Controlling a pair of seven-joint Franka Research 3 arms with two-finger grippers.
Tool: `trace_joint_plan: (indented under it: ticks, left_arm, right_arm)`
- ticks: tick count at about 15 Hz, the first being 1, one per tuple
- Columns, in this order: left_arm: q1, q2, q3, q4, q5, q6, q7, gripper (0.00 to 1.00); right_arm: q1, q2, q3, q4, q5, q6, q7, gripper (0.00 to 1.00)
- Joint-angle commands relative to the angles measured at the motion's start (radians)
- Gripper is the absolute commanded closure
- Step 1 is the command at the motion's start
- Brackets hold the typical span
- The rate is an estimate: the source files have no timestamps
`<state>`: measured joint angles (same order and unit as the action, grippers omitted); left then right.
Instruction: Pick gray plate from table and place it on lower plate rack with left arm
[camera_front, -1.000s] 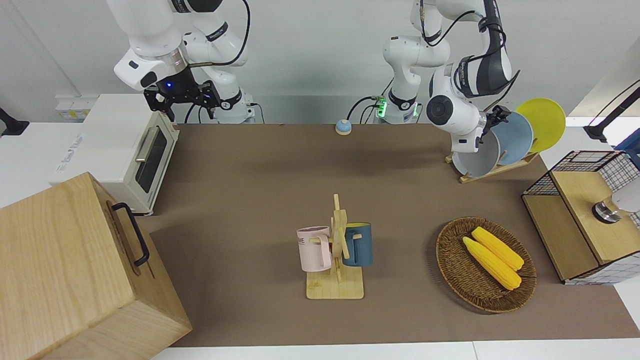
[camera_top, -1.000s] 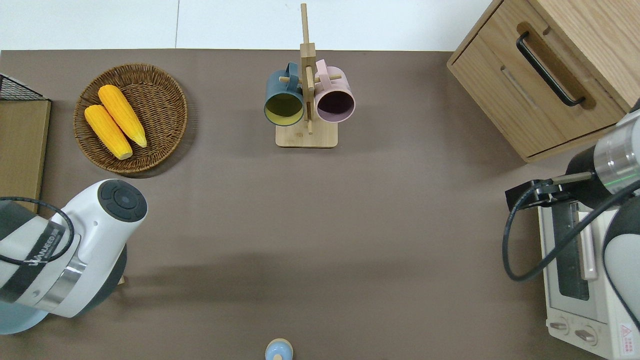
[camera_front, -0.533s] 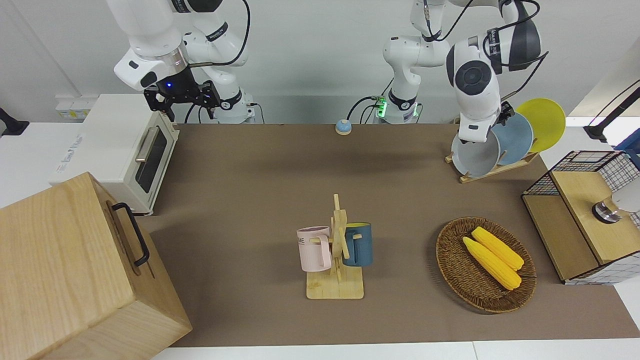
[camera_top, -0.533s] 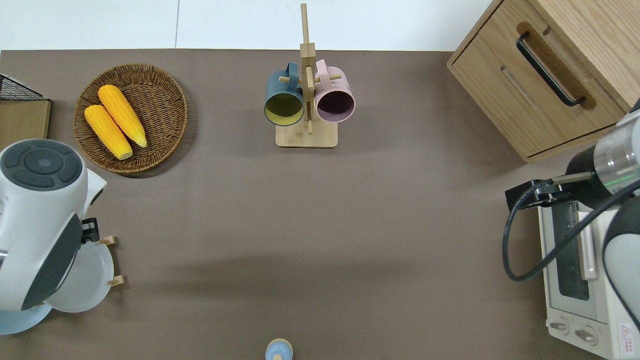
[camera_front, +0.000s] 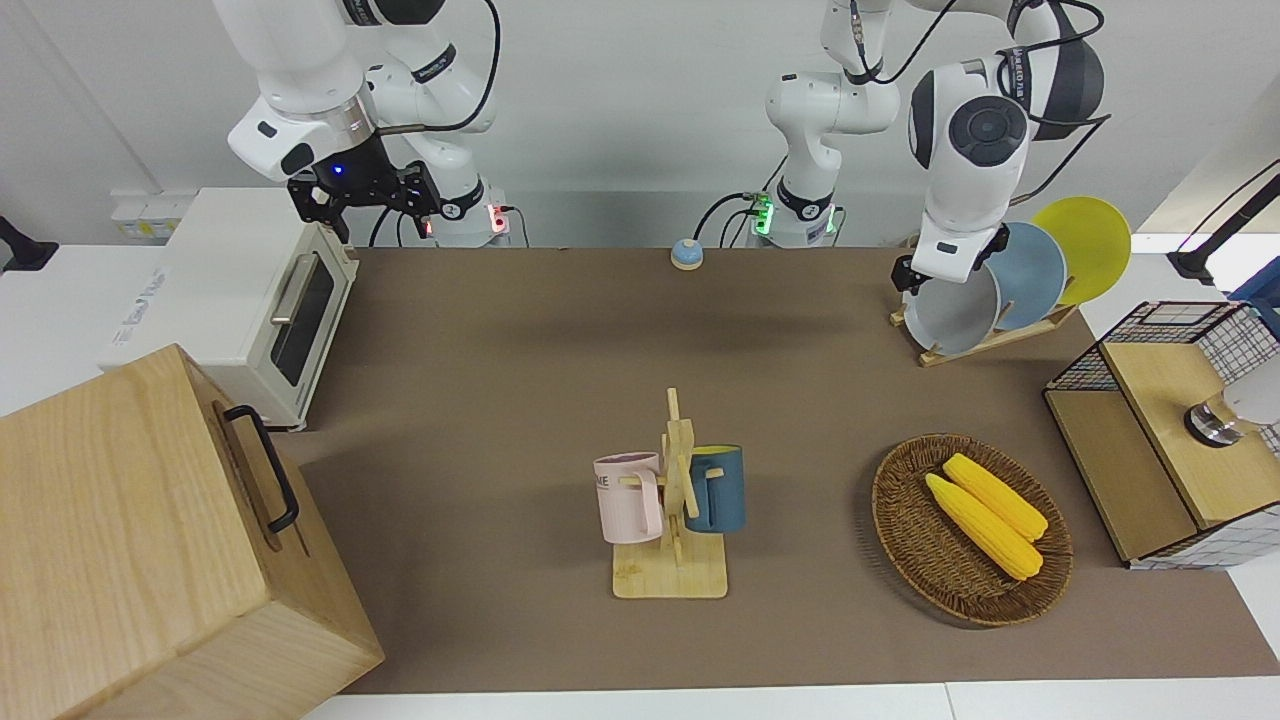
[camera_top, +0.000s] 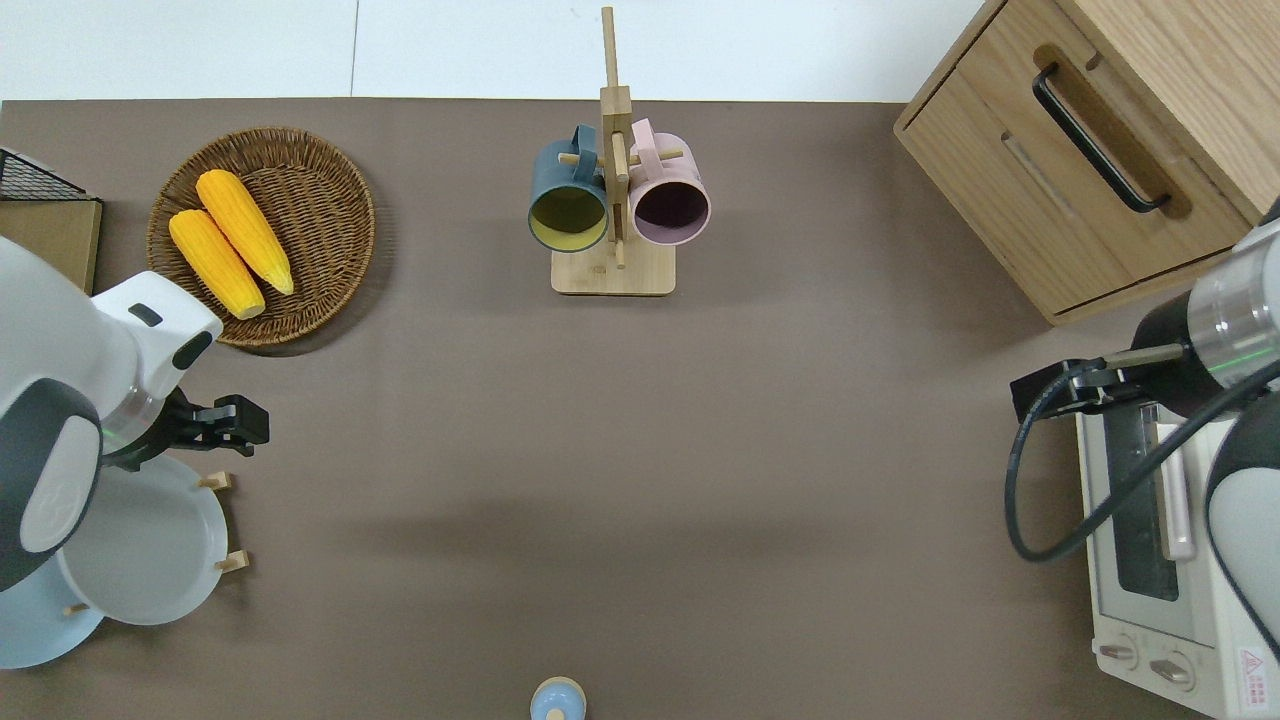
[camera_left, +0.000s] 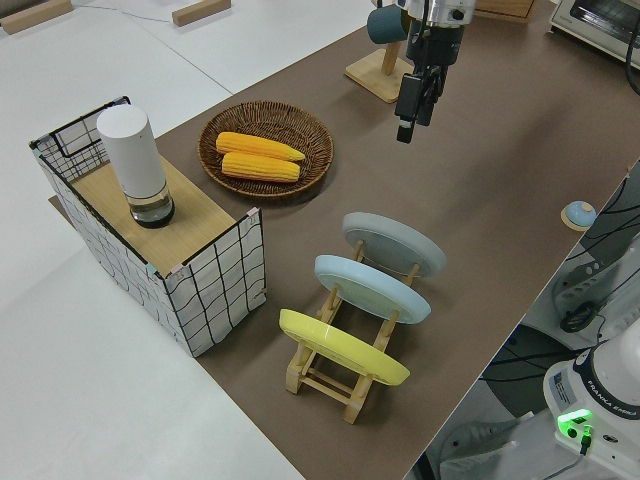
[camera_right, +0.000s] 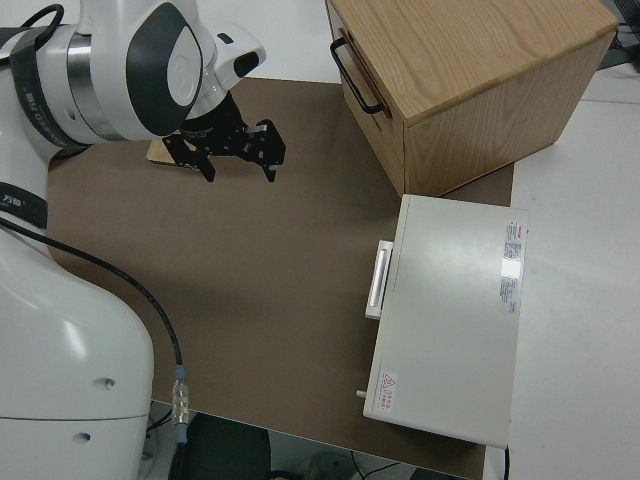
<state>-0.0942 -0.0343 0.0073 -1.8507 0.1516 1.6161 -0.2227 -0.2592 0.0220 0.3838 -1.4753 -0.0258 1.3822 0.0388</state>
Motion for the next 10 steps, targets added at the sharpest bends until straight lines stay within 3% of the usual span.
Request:
trace_joint_plan:
  ticks: [1,5,10]
  left_arm:
    - [0.018,0.010,0.014,0.067,-0.133,0.015,0.132,0.00]
    - [0.016,-0.001,0.014,0.120,-0.176,0.013,0.148,0.00]
    - [0.025,-0.015,-0.018,0.134,-0.182,0.015,0.149,0.00]
  right_arm:
    - [-0.023,-0.002,0.020,0.007,-0.006,-0.011,0.012,0.017]
    - [-0.023,-0.002,0.021,0.006,-0.005,-0.011,0.012,0.017]
    - [-0.023,-0.002,0.021,0.007,-0.006,-0.011,0.012,0.017]
